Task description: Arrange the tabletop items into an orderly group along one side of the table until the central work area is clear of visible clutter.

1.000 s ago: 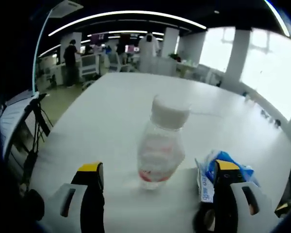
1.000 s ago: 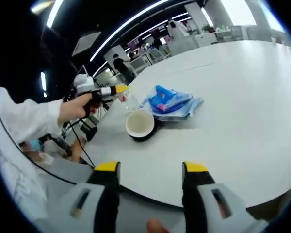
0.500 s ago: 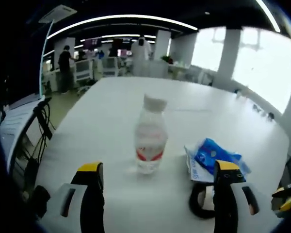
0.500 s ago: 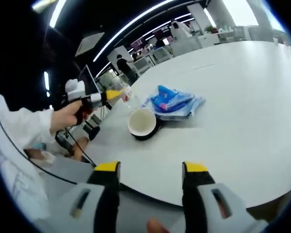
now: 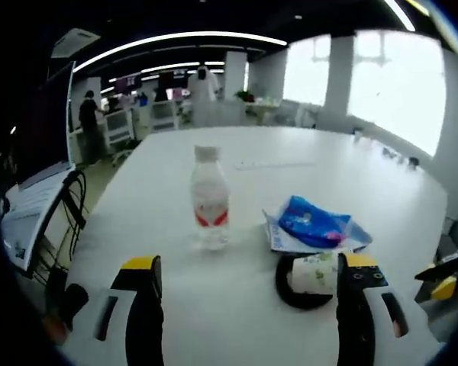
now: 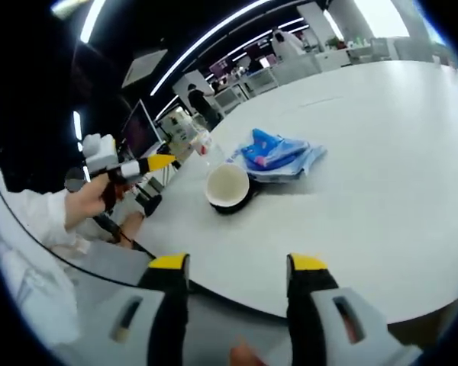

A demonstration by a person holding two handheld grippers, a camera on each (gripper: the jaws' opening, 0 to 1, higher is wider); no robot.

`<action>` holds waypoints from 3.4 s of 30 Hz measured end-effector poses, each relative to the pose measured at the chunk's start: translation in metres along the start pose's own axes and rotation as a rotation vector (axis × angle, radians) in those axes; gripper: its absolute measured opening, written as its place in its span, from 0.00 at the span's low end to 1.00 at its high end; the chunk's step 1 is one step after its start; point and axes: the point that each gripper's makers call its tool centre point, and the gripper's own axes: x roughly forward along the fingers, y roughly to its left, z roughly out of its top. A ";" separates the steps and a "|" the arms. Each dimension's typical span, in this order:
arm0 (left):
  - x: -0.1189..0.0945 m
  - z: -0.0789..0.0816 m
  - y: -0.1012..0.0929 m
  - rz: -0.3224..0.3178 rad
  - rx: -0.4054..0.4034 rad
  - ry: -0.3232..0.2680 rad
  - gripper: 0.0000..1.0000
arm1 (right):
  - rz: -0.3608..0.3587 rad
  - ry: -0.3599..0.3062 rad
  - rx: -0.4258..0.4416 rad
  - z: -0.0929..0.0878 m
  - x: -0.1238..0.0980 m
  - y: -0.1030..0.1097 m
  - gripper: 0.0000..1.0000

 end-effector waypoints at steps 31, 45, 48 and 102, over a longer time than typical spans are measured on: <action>-0.072 -0.047 -0.014 0.026 0.053 -0.047 0.94 | 0.097 0.087 -0.086 0.018 0.033 0.014 0.50; -0.082 -0.055 -0.018 0.037 0.040 -0.049 0.91 | 0.133 0.111 -0.096 0.027 0.051 0.021 0.50; -0.082 -0.052 -0.019 0.025 0.036 -0.074 0.90 | 0.140 0.114 -0.110 0.030 0.055 0.025 0.49; -0.067 -0.075 -0.023 0.085 0.224 -0.002 0.80 | 0.135 0.170 -0.311 0.069 0.137 0.057 0.00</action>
